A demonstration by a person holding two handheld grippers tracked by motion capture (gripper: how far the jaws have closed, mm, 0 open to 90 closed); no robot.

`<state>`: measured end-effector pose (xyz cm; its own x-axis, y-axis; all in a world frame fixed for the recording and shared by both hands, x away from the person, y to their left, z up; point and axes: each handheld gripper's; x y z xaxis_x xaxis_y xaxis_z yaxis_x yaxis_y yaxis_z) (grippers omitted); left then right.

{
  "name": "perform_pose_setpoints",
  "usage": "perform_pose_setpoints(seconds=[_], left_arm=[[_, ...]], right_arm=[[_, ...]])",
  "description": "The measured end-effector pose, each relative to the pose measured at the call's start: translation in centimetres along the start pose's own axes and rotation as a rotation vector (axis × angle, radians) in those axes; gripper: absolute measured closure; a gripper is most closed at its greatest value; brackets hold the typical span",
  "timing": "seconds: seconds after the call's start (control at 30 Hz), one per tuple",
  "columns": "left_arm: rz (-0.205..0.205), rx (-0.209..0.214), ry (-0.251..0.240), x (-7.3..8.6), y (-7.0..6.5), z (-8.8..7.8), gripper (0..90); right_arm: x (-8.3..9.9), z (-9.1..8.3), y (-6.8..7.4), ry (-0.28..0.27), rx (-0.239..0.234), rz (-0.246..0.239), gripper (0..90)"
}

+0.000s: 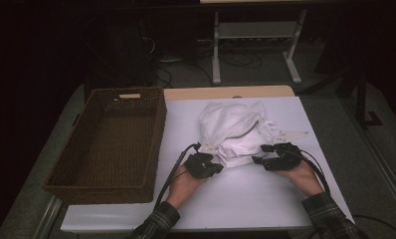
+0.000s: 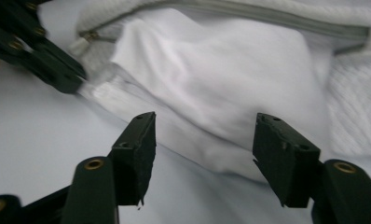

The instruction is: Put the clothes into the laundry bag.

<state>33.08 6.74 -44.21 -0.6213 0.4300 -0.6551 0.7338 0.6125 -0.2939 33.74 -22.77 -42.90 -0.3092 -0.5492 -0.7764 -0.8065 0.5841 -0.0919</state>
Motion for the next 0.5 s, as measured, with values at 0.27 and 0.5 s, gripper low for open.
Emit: perform_pose_setpoints(seconds=[0.27,0.5], left_arm=[[0.002,0.015,0.011,1.0,-0.4,-1.1,88.8],[-0.001,0.029,0.019,1.7,-0.5,-1.5,88.7]], right_arm=[[1.4,-0.6,-1.6,0.041,-0.006,0.022,16.7],[1.6,1.0,-0.7,0.081,-0.080,-0.009,18.6]])
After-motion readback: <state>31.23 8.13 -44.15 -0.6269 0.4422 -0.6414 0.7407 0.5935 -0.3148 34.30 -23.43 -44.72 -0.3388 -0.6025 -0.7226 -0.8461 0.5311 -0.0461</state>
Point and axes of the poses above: each handheld gripper's, and its own axes: z roughly forward along the jaws, x roughly out of its underside, y roughly to its left, and after that the axes turned 12 degrees about -z, right-handed
